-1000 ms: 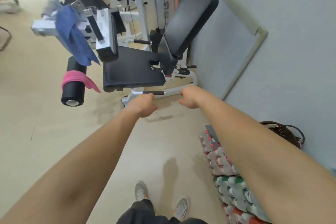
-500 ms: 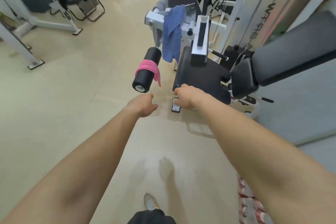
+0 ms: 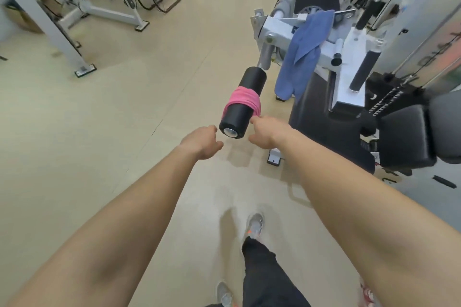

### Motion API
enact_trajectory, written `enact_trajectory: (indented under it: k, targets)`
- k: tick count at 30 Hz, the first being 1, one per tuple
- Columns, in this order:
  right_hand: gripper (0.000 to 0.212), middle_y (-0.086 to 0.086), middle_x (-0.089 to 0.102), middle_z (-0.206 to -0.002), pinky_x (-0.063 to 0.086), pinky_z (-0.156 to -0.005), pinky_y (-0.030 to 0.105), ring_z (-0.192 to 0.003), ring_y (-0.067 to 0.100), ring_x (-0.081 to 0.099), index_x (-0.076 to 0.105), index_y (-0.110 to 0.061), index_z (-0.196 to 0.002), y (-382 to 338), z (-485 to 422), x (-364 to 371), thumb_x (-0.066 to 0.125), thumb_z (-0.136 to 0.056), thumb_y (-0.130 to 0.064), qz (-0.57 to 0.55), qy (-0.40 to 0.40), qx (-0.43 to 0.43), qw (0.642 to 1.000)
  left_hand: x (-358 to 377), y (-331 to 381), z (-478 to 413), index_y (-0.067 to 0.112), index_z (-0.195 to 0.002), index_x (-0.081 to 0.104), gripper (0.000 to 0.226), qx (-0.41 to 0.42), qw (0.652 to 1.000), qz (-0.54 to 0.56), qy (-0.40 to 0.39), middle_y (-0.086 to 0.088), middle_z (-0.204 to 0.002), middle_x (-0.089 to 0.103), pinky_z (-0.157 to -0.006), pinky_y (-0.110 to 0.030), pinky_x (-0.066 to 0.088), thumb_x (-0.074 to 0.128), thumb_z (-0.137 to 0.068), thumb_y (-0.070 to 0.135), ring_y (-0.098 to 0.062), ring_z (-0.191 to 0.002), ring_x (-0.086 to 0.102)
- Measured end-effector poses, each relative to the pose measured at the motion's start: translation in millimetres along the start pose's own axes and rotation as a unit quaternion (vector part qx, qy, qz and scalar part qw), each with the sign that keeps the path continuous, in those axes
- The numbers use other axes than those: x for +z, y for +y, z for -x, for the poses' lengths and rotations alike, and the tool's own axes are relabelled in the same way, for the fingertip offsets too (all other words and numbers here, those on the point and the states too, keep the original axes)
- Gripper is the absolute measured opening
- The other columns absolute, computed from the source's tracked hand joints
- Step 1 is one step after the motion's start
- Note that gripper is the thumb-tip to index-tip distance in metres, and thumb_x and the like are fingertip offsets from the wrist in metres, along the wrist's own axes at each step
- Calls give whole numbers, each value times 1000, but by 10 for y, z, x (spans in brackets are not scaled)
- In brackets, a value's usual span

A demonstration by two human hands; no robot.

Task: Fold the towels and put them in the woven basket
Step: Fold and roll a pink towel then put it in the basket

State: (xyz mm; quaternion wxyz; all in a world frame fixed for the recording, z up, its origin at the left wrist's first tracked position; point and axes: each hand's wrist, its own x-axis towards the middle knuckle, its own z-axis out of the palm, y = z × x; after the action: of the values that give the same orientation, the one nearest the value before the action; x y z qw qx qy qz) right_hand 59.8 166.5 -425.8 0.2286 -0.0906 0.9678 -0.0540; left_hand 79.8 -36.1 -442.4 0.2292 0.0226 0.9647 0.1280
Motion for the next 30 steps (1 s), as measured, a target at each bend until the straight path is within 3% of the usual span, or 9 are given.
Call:
enact_trajectory:
  k: [4, 10, 17, 22, 27, 30]
  targets:
    - [52, 9, 51, -128, 49, -90, 43, -110, 31, 54, 43, -14, -136, 117, -821, -85, 51, -91, -38, -8, -8, -10, 1000, -141, -57, -775, 15, -140, 41, 52, -4, 1000, -4, -8, -6, -136, 54, -95, -40, 47, 49, -94, 38, -27, -121, 52]
    - [46, 8, 53, -131, 49, -83, 37, -108, 28, 56, 46, -13, -136, 446, -2073, -124, 51, -92, -29, -30, -31, -3, 999, -278, -73, -1974, 16, -141, 40, 53, -30, 999, 19, -25, -5, -137, 53, -96, -42, 47, 49, -93, 36, -27, -123, 52]
    - [39, 6, 50, -123, 52, -83, 45, -97, 27, 52, 46, -17, -126, 839, -3193, 167, 51, -88, -29, -81, -43, 49, 995, 5, -84, -3162, 15, -139, 39, 50, -46, 996, 63, -38, -6, -138, 52, -96, -42, 47, 49, -91, 29, -28, -123, 52]
    - [47, 7, 41, -136, 49, -85, 44, -114, 31, 50, 42, -16, -133, 1016, -3919, 586, 52, -89, -29, -85, -57, 83, 991, 383, -146, -4030, 15, -136, 41, 49, -43, 995, 89, -30, -7, -137, 52, -94, -43, 48, 50, -91, 33, -30, -120, 53]
    - [59, 6, 28, -148, 44, -79, 40, -121, 35, 44, 29, -19, -143, 1155, -4433, 1047, 52, -90, -28, -101, -9, 92, 991, 764, -202, -4712, 20, -142, 37, 57, -17, 993, 112, -19, -5, -139, 48, -95, -46, 47, 51, -88, 34, -31, -123, 50]
    - [68, 7, 29, -153, 48, -91, 45, -130, 35, 41, 22, -19, -151, 1207, -4631, 1298, 53, -93, -38, -105, -6, 88, 991, 993, -258, -5048, 23, -144, 34, 58, 19, 994, 106, -23, -6, -143, 47, -96, -49, 47, 46, -90, 40, -32, -122, 49]
